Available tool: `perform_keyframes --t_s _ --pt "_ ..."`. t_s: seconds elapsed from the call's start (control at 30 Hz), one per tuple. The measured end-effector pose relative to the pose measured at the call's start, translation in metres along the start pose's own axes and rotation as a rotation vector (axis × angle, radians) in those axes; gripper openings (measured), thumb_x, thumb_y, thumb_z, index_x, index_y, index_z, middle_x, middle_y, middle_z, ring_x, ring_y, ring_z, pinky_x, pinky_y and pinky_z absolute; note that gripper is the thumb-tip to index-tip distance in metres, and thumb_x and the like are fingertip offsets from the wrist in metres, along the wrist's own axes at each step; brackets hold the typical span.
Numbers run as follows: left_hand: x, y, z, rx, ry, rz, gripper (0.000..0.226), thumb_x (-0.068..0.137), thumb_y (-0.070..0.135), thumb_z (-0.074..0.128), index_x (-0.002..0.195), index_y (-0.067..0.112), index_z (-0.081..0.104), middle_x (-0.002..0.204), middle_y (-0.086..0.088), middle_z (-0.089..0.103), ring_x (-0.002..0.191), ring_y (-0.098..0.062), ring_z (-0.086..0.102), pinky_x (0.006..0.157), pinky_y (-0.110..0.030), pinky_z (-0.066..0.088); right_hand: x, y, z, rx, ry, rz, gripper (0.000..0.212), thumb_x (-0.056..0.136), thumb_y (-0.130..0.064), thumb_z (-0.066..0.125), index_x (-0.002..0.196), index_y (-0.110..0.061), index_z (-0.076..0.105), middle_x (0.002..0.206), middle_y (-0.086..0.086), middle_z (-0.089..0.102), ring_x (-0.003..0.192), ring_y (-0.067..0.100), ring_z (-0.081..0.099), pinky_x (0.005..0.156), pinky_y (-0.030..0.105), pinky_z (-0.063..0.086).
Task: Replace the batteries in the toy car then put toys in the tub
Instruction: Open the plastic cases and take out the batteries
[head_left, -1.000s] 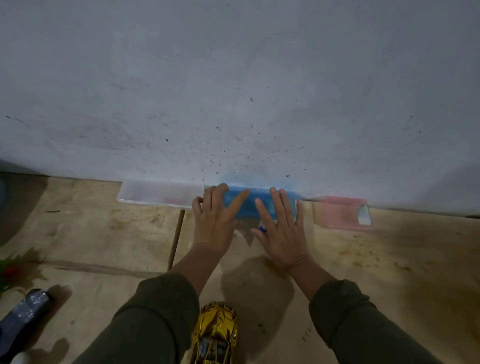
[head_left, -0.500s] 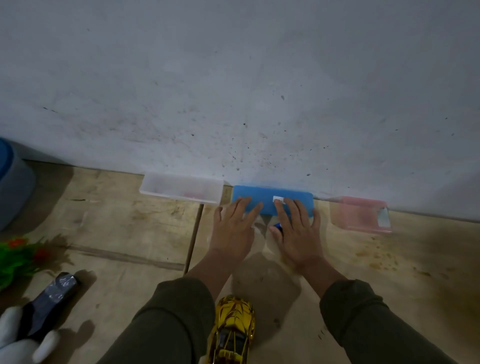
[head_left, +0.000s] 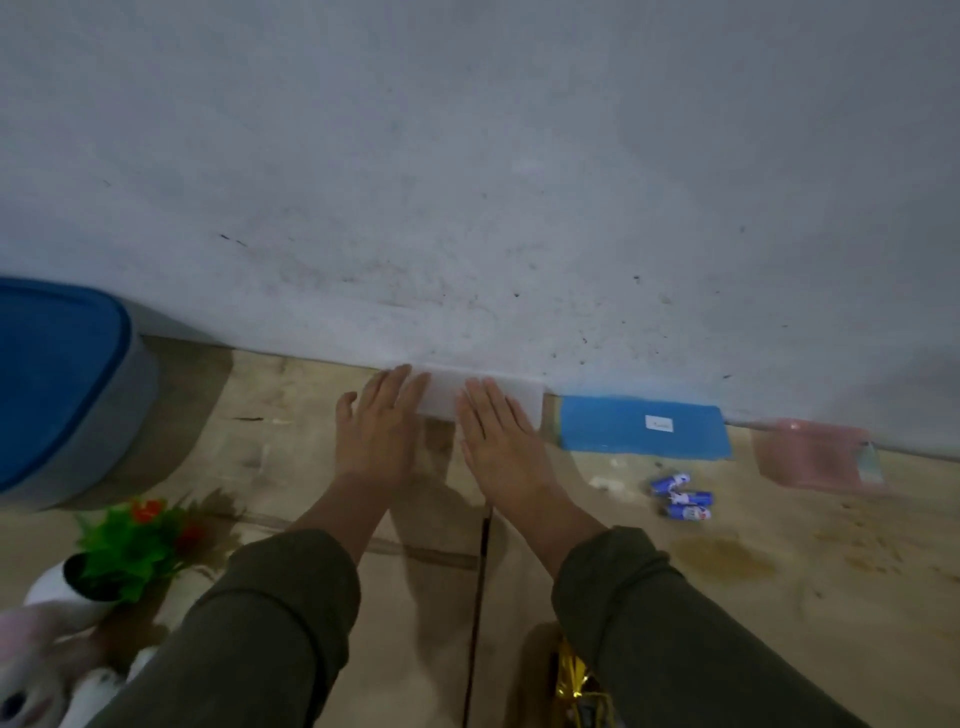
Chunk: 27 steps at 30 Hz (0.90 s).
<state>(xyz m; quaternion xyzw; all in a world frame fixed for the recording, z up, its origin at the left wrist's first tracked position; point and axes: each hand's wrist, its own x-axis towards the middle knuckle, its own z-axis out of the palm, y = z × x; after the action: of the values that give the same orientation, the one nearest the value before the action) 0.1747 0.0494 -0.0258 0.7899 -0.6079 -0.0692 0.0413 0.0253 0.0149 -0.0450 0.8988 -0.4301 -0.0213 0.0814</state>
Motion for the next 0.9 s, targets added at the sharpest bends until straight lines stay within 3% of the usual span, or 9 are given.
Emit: perform_keyframes --t_s 0.13,0.33,0.37,0.43,0.5,0.63,0.73,0.8,0.9 --pt "0.009 -0.010 0.000 -0.022 0.013 0.036 0.065 0.090 0.034 0.056 0.145 0.031 0.021 0.152 0.001 0.023 0.138 -0.022 0.025 0.113 -0.044 0.020 0.013 -0.018 0.000 -0.111 -0.001 0.064 0.074 0.065 -0.030 0.081 0.128 -0.002 0.054 0.131 0.019 0.056 0.121 0.033 0.055 0.101 0.043 0.031" --pt "0.013 -0.015 -0.001 -0.070 -0.017 0.034 0.059 0.093 0.030 0.051 0.144 0.033 0.022 0.150 0.001 0.025 0.136 -0.021 0.025 0.111 -0.042 0.020 0.029 -0.010 -0.009 -0.294 -0.153 -0.059 0.072 0.060 -0.036 0.083 0.119 -0.001 0.062 0.118 0.024 0.064 0.104 0.038 0.064 0.082 0.043 0.054" --pt "0.015 -0.015 -0.004 -0.075 -0.022 0.034 0.056 0.094 0.030 0.048 0.144 0.033 0.022 0.150 0.001 0.025 0.136 -0.021 0.025 0.111 -0.043 0.019 0.032 -0.009 -0.015 -0.303 -0.200 -0.073 0.073 0.066 -0.034 0.081 0.124 0.004 0.056 0.123 0.027 0.059 0.109 0.041 0.061 0.086 0.044 0.052" --pt "0.019 -0.017 -0.002 -0.077 -0.035 0.045 0.056 0.094 0.031 0.048 0.144 0.033 0.023 0.150 0.000 0.026 0.136 -0.022 0.026 0.111 -0.047 0.018 0.033 -0.004 -0.021 -0.261 -0.269 -0.150 0.070 0.091 -0.026 0.058 0.141 0.010 0.024 0.145 0.033 0.030 0.132 0.045 0.036 0.106 0.048 0.036" --pt "0.021 -0.020 -0.001 -0.057 0.044 0.085 0.066 0.085 0.032 0.065 0.141 0.033 0.031 0.146 -0.003 0.034 0.132 -0.024 0.033 0.107 -0.055 0.027 0.037 0.001 -0.031 -0.138 -0.322 -0.100 0.066 0.098 -0.022 0.043 0.147 0.000 0.006 0.153 0.025 0.015 0.139 0.039 0.024 0.113 0.045 0.026" --pt "0.017 -0.026 0.010 -0.052 0.239 0.131 0.097 0.057 0.030 0.086 0.137 0.040 0.033 0.134 -0.009 0.035 0.120 -0.030 0.034 0.089 -0.058 0.043 0.039 0.007 -0.044 -0.062 -0.118 0.003 0.068 0.068 -0.031 0.080 0.127 -0.016 0.050 0.118 0.012 0.055 0.103 0.026 0.056 0.084 0.036 0.051" --pt "0.010 -0.026 0.009 -0.019 0.231 0.139 0.107 0.056 0.028 0.087 0.141 0.040 0.023 0.113 -0.010 0.050 0.101 -0.027 0.045 0.080 -0.052 0.047 0.040 0.013 -0.042 -0.086 0.073 0.046 0.056 0.059 -0.026 0.086 0.110 -0.017 0.064 0.099 0.012 0.063 0.087 0.027 0.061 0.073 0.035 0.052" --pt "0.007 -0.027 0.003 0.005 0.165 0.162 0.103 0.076 0.024 0.074 0.146 0.037 0.001 0.106 -0.008 0.057 0.098 -0.025 0.051 0.086 -0.051 0.042 0.043 0.014 -0.044 -0.051 0.152 0.062 0.048 0.066 -0.028 0.082 0.109 -0.016 0.065 0.096 0.013 0.063 0.085 0.028 0.061 0.073 0.036 0.052" --pt "0.004 -0.029 -0.003 0.005 0.018 0.169 0.081 0.098 0.018 0.037 0.138 0.037 -0.031 0.123 -0.006 0.053 0.115 -0.025 0.043 0.099 -0.045 0.029 0.048 0.012 -0.044 -0.017 0.176 0.081 0.040 0.072 -0.028 0.079 0.107 -0.014 0.065 0.090 0.012 0.065 0.080 0.026 0.063 0.071 0.035 0.053"
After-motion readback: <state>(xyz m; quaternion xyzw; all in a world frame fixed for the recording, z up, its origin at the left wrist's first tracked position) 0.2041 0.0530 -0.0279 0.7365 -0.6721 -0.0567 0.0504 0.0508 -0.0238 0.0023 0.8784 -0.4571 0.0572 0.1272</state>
